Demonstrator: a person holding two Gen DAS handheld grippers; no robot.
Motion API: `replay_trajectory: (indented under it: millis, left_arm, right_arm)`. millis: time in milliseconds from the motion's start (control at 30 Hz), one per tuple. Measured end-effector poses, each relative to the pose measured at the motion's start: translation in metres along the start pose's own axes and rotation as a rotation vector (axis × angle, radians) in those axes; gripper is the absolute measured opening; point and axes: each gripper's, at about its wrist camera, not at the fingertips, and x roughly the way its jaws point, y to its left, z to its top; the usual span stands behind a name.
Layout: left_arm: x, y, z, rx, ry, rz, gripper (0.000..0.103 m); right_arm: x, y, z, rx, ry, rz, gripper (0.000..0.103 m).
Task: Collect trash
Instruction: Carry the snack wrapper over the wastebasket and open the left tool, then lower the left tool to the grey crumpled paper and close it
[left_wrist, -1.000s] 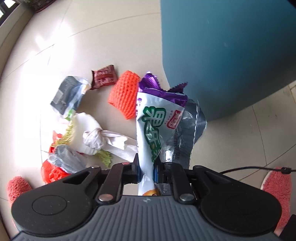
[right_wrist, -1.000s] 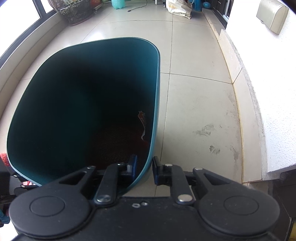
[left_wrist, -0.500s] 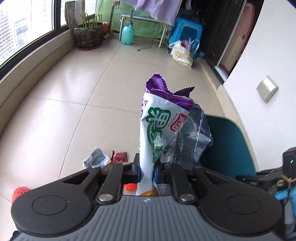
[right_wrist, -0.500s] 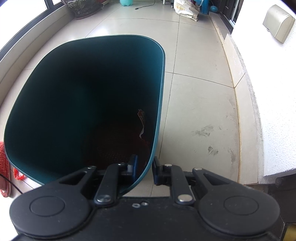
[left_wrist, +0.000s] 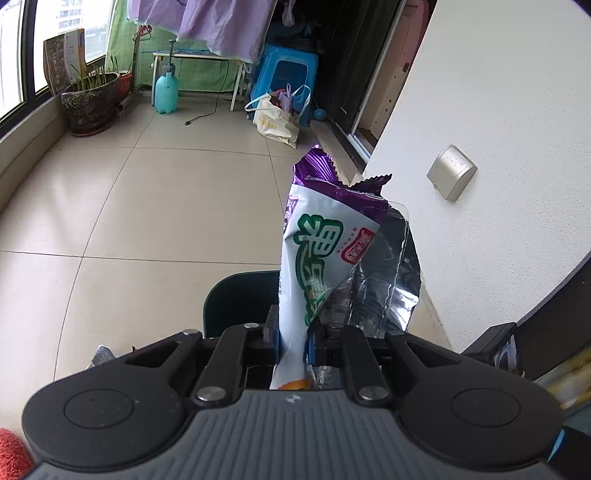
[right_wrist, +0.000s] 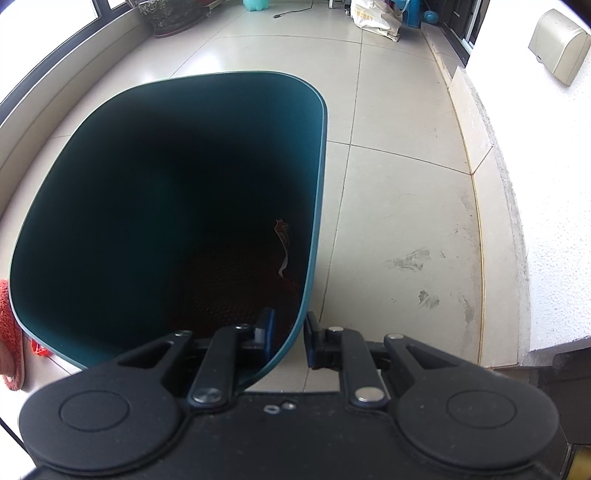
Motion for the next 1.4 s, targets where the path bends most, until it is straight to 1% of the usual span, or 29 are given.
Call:
replay_trajectory:
  millis: [33,67,100,167,233,433,500,600,667,733,767,800,833,867,900,1000,1100,1167,1233,1267,1300,1367,1400]
  left_arm:
    - [0.012,-0.002,0.0,-0.007,0.022,-0.01,0.013]
    - [0.023,-0.004,-0.001,-0.006,0.032,-0.005,0.013]
    - [0.036,-0.007,-0.001,0.004,0.046,0.01,0.013]
    - [0.062,-0.011,-0.004,0.016,0.099,0.039,0.012]
    - [0.09,-0.013,-0.009,0.028,0.155,0.083,0.012]
    - [0.151,-0.012,-0.028,0.06,0.301,0.176,0.012]
    - [0.165,-0.013,-0.034,0.074,0.34,0.195,0.012]
    - [0.176,-0.013,-0.041,0.083,0.381,0.19,0.013]
    - [0.176,-0.011,-0.043,0.07,0.385,0.188,0.013]
    - [0.176,-0.008,-0.043,0.05,0.397,0.175,0.017]
    - [0.175,-0.006,-0.044,0.042,0.401,0.161,0.025]
    - [0.173,-0.003,-0.043,0.028,0.401,0.137,0.034]
    - [0.169,0.0,-0.043,0.011,0.398,0.11,0.039]
    - [0.164,0.004,-0.043,-0.013,0.391,0.066,0.049]
    - [0.159,0.006,-0.043,-0.03,0.382,0.036,0.057]
    - [0.136,0.011,-0.043,-0.051,0.34,-0.041,0.059]
    - [0.106,0.018,-0.044,-0.069,0.296,-0.138,0.06]
    - [0.084,0.026,-0.045,-0.092,0.258,-0.206,0.06]
    - [0.058,0.036,-0.047,-0.135,0.198,-0.286,0.06]
    - [0.048,0.041,-0.047,-0.147,0.176,-0.297,0.062]
    - [0.031,0.048,-0.045,-0.164,0.132,-0.263,0.064]
    - [0.006,0.053,-0.048,-0.163,0.047,-0.136,0.064]
    - [-0.006,0.051,-0.048,-0.147,0.007,-0.044,0.064]
  right_arm:
    - [0.001,0.0,-0.001,0.0,-0.001,0.002,0.015]
    - [0.001,0.0,-0.001,0.0,-0.002,0.003,0.015]
    - [0.0,0.0,-0.001,-0.001,-0.003,0.004,0.015]
    - [0.001,0.0,-0.002,0.0,-0.004,0.006,0.015]
    - [0.001,-0.001,-0.003,0.002,-0.006,0.01,0.015]
    - [0.001,-0.003,-0.003,0.002,-0.008,0.019,0.016]
    - [0.001,-0.003,-0.003,0.003,-0.008,0.021,0.016]
    - [0.001,-0.005,-0.003,0.003,-0.008,0.025,0.016]
    - [0.002,-0.006,-0.004,0.001,-0.007,0.025,0.016]
    - [0.002,-0.006,-0.004,0.001,-0.007,0.027,0.016]
    - [0.002,-0.006,-0.005,-0.001,-0.007,0.027,0.016]
    - [0.002,-0.006,-0.005,-0.001,-0.007,0.028,0.016]
    - [0.002,-0.006,-0.005,-0.003,-0.007,0.027,0.016]
    - [0.002,-0.005,-0.005,-0.004,-0.006,0.027,0.016]
    - [0.002,-0.005,-0.005,-0.005,-0.006,0.027,0.016]
    - [0.002,-0.005,-0.004,0.002,-0.001,0.028,0.016]
    - [0.003,-0.004,-0.004,-0.001,0.0,0.028,0.016]
    - [0.004,-0.004,-0.004,-0.001,0.0,0.026,0.016]
    - [0.003,-0.004,-0.004,0.001,0.001,0.024,0.016]
    - [0.003,-0.004,-0.004,0.003,0.002,0.023,0.016]
    - [0.003,-0.004,-0.004,0.007,0.004,0.022,0.016]
    - [0.004,-0.004,-0.003,0.009,0.006,0.019,0.016]
    - [0.004,-0.004,-0.003,0.009,0.006,0.018,0.016]
